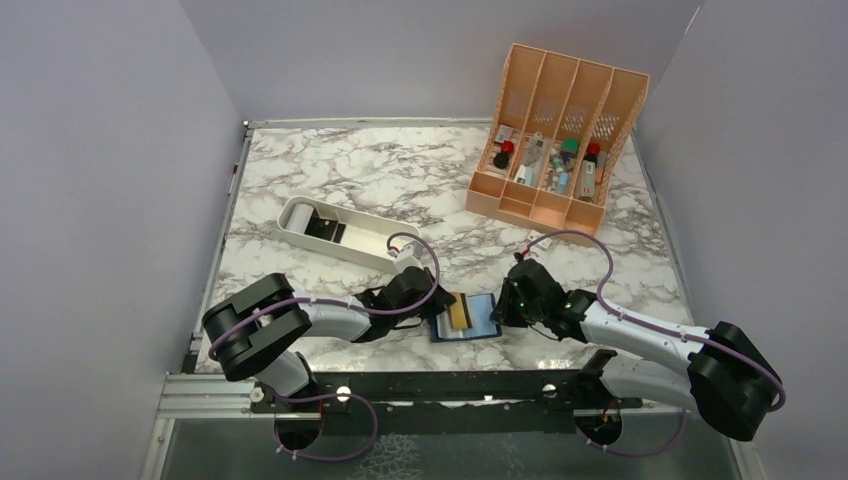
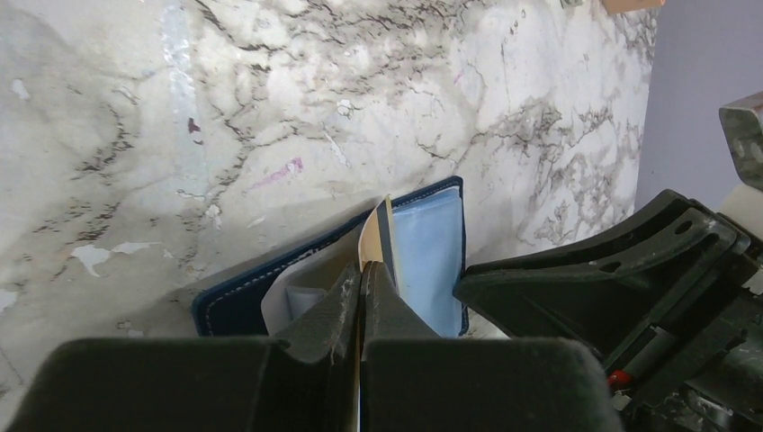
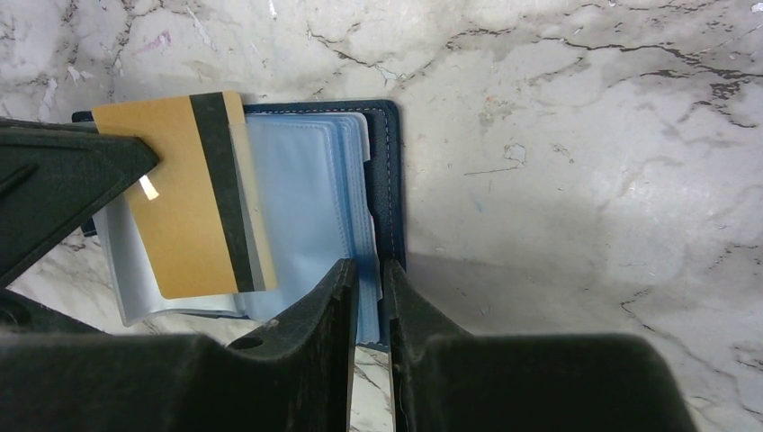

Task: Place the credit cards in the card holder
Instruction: Insert the credit card into the card holder.

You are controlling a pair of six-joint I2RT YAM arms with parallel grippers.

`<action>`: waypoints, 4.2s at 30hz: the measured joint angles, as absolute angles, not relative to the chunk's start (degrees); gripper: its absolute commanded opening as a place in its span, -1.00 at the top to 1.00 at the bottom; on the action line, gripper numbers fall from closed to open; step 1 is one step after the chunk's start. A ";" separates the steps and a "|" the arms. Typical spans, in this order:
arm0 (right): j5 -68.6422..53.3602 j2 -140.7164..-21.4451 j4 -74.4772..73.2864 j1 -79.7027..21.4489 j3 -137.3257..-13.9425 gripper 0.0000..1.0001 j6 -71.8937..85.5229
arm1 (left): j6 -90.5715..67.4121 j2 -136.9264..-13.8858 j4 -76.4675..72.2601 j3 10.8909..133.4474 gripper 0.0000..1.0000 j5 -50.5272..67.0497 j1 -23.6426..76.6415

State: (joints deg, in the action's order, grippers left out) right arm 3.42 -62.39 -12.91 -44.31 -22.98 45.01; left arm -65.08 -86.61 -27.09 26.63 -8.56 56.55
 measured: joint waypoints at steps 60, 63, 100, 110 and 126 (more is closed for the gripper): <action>1.23 -63.07 -11.16 -44.31 -22.76 0.58 46.22 | -61.82 -90.24 -16.56 35.57 0.19 -10.11 63.00; 1.39 -62.63 -11.92 -44.31 -22.79 0.58 46.52 | -61.52 -90.19 -15.88 35.68 0.20 -10.39 63.02; -0.10 -61.65 -10.96 -44.25 -20.73 0.63 50.26 | -60.84 -89.08 -12.75 36.29 0.04 -5.98 64.64; 0.19 -59.37 -12.88 -44.25 -20.01 0.61 51.13 | -60.60 -90.13 -13.69 37.21 0.04 -6.00 64.62; 1.69 -55.42 -18.98 -44.31 -22.96 0.36 50.98 | -55.68 -82.98 0.23 41.91 -0.03 -8.69 64.62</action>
